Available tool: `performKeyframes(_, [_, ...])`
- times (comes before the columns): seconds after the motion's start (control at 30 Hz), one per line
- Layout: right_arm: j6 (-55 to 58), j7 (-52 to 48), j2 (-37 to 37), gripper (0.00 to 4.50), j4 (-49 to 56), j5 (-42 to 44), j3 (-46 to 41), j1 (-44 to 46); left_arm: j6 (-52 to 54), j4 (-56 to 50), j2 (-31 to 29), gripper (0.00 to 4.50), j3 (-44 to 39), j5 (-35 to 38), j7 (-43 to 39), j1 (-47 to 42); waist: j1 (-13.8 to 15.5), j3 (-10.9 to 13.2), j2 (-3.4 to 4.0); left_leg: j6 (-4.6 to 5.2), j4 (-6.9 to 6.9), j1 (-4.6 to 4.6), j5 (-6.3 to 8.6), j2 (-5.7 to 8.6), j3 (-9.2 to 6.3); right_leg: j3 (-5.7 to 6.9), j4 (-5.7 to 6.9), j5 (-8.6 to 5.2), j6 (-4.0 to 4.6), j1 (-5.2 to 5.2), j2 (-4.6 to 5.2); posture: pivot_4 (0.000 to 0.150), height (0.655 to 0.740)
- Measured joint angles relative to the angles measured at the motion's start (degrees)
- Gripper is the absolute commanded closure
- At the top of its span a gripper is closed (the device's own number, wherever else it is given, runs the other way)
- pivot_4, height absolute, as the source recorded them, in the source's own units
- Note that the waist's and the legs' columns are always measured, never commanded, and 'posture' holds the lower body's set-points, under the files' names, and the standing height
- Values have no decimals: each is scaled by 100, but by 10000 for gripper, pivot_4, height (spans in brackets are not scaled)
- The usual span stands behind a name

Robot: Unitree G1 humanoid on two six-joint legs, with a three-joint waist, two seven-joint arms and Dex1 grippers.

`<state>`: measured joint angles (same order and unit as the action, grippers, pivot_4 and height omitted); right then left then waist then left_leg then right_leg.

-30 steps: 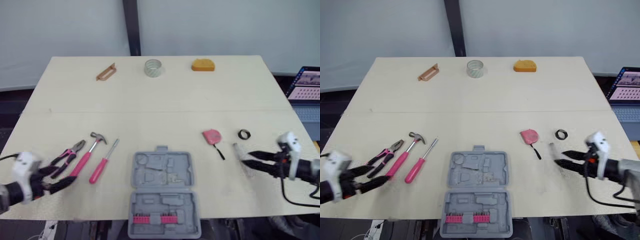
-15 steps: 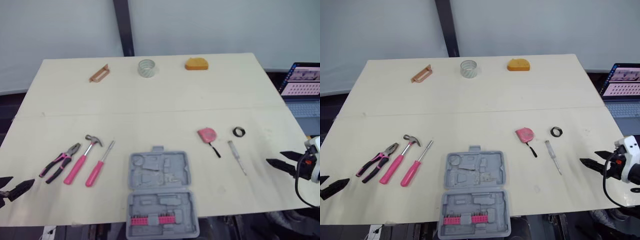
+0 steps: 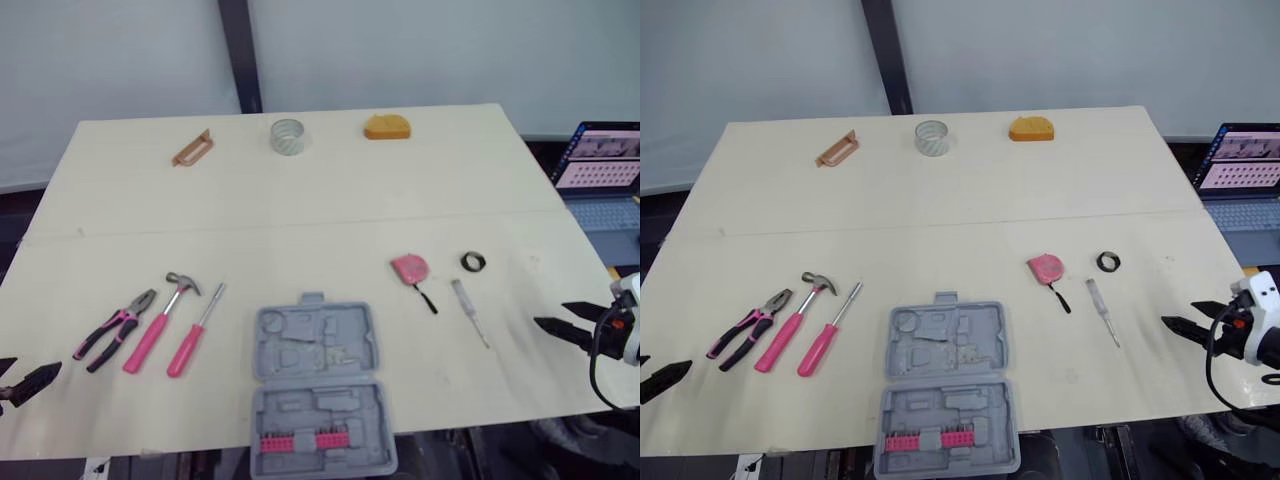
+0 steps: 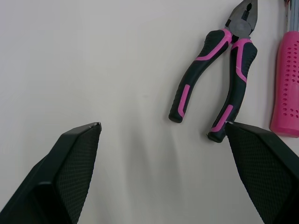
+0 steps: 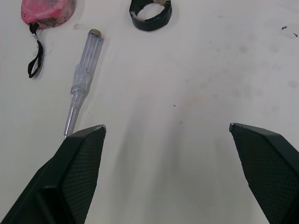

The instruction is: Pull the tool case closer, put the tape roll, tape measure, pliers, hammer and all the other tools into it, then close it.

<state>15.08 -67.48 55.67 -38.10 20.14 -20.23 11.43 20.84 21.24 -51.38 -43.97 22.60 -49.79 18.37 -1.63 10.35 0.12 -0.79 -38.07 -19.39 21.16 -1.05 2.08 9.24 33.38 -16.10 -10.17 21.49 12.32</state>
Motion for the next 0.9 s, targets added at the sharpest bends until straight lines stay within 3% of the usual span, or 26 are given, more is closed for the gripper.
performKeyframes(0.27, [185, -17, -43, 180, 657, 25, 25, 16, 70, -190, 1, 0, 192, 4, -93, -157, 14, 0, 0, 0, -3, 1, 0, 0, 0, -2, 3, 0, 0, 0, 0, 1500, 7400])
performKeyframes(0.57, [967, 753, -717, 180, 1943, 25, 565, 537, 1127, -2685, 369, 0, 2123, 433, -56, -1603, 70, -1, -1, 0, -14, -1, 0, 0, -2, -5, 11, 1, 1, -1, 0, 1500, 7400])
performKeyframes(0.67, [1025, 1278, -1069, 7682, 2006, -119, 744, 808, 1380, -3160, 707, 0, 3032, 479, -28, -2533, 92, -1, -1, 0, -19, -4, 0, 1, -1, -6, 13, 2, 1, 0, -1, 1500, 7400])
performKeyframes(0.73, [1021, 1560, -1239, 16773, 1994, -230, 872, 907, 1424, -3240, 1028, 0, 3515, 477, -30, -3108, 126, -1, -2, 0, -23, -5, 0, 2, -1, -6, 15, 2, 1, 0, -2, 1500, 7400])
performKeyframes(0.9, [981, 2283, -1575, 16773, 1847, -557, 1036, 1238, 1319, -3230, 1995, 0, 4754, 309, -26, -4443, 152, -2, -2, 1, -38, -16, 0, 4, -2, -5, 16, 3, 0, 0, -2, 1500, 7400])
